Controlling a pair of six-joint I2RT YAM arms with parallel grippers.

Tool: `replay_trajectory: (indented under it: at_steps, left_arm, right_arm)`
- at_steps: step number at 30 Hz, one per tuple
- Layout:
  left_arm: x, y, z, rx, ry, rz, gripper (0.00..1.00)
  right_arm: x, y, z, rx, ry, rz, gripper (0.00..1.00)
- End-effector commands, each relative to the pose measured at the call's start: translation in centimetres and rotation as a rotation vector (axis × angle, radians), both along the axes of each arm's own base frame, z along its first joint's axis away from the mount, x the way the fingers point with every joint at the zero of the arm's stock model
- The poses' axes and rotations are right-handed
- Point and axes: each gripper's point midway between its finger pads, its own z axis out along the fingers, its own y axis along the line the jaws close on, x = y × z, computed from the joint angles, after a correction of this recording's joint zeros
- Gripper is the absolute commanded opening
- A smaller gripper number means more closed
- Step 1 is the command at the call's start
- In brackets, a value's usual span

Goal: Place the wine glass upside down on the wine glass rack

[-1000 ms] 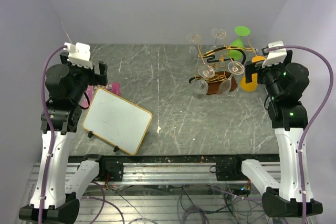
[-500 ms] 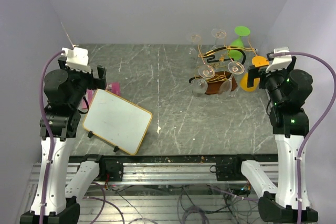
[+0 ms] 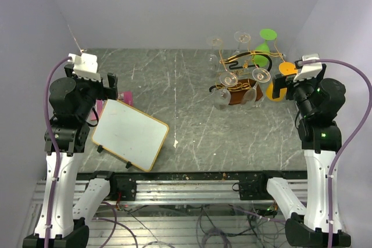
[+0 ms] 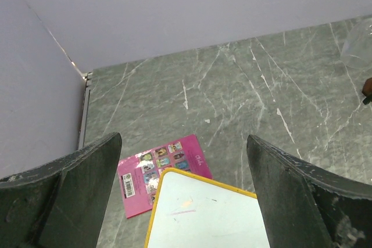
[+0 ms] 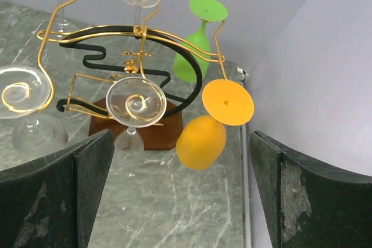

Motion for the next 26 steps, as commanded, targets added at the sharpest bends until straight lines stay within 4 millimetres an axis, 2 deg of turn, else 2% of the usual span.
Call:
replay_trajectory:
  at_steps: [1,26]
  left_arm:
    - [0.0,0.3,0.3,-0.011,-0.017,0.008,0.99]
    - [0.3,-0.1,-0.2,-0.015,-0.007,-0.014,0.99]
  right_arm:
    - [0.1,-0.3,-0.1,0.020,-0.004,-0.021,1.00]
    - [0.5,-0.4,-1.1,0.025,0.014,-0.023,1.00]
